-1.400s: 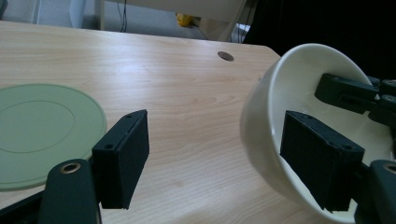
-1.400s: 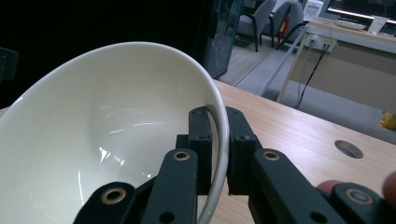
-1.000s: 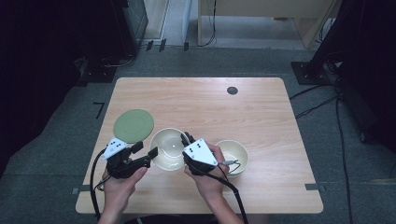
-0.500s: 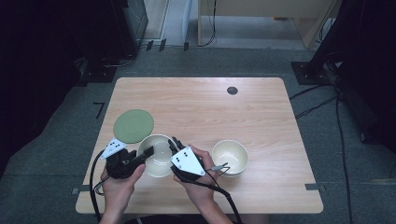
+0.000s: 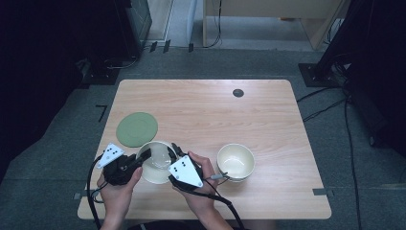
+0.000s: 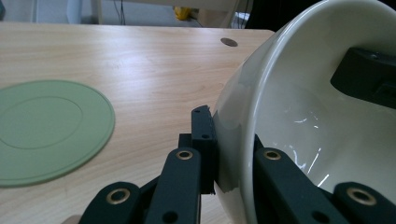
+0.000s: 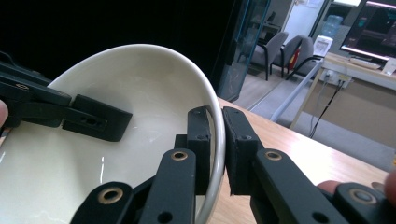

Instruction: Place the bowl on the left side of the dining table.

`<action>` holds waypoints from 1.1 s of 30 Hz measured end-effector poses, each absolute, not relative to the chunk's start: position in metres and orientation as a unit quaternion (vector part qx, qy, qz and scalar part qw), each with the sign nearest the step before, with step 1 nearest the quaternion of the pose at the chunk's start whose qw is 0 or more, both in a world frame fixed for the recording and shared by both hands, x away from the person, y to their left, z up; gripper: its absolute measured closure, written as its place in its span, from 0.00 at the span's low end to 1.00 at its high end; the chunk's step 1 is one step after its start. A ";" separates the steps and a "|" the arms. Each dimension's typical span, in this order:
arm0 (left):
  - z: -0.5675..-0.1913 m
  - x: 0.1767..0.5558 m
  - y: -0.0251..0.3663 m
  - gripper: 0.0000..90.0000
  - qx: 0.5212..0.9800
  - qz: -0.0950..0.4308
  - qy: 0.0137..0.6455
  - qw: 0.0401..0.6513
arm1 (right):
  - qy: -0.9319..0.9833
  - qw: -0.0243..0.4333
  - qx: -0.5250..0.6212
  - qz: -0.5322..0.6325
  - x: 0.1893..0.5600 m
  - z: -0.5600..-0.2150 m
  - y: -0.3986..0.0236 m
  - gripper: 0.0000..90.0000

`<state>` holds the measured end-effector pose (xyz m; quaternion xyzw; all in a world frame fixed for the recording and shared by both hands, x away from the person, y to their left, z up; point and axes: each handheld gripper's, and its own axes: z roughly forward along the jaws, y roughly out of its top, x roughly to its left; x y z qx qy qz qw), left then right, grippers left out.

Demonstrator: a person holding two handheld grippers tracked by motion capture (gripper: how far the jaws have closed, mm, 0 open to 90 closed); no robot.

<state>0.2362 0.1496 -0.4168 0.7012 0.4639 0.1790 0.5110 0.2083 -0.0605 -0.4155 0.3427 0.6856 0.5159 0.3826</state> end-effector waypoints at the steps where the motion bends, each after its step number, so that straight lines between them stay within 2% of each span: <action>1: -0.416 0.235 0.149 0.94 0.705 0.188 0.460 0.506 | 0.686 0.379 0.343 0.517 0.209 -0.415 -0.061 0.92; 3: -0.415 0.235 0.148 0.94 0.711 0.203 0.455 0.497 | 0.687 0.369 0.348 0.520 0.210 -0.416 -0.062 0.90; 7: -0.416 0.237 0.153 0.94 0.705 0.194 0.459 0.504 | 0.690 0.343 0.357 0.528 0.211 -0.413 -0.066 0.74; 13: -0.417 0.238 0.160 0.94 0.697 0.202 0.463 0.508 | 0.700 0.294 0.383 0.527 0.214 -0.408 -0.079 0.41; 14: -0.418 0.239 0.161 0.94 0.697 0.201 0.464 0.508 | 0.701 0.288 0.388 0.525 0.214 -0.407 -0.081 0.38; 19: -0.419 0.240 0.163 0.94 0.696 0.207 0.465 0.506 | 0.709 0.268 0.389 0.524 0.213 -0.402 -0.091 0.29; 23: -0.421 0.240 0.164 0.94 0.696 0.207 0.467 0.505 | 0.708 0.241 0.397 0.531 0.213 -0.401 -0.100 0.25; 33: -0.425 0.243 0.168 0.94 0.691 0.207 0.474 0.505 | 0.699 0.241 0.407 0.536 0.209 -0.405 -0.125 0.24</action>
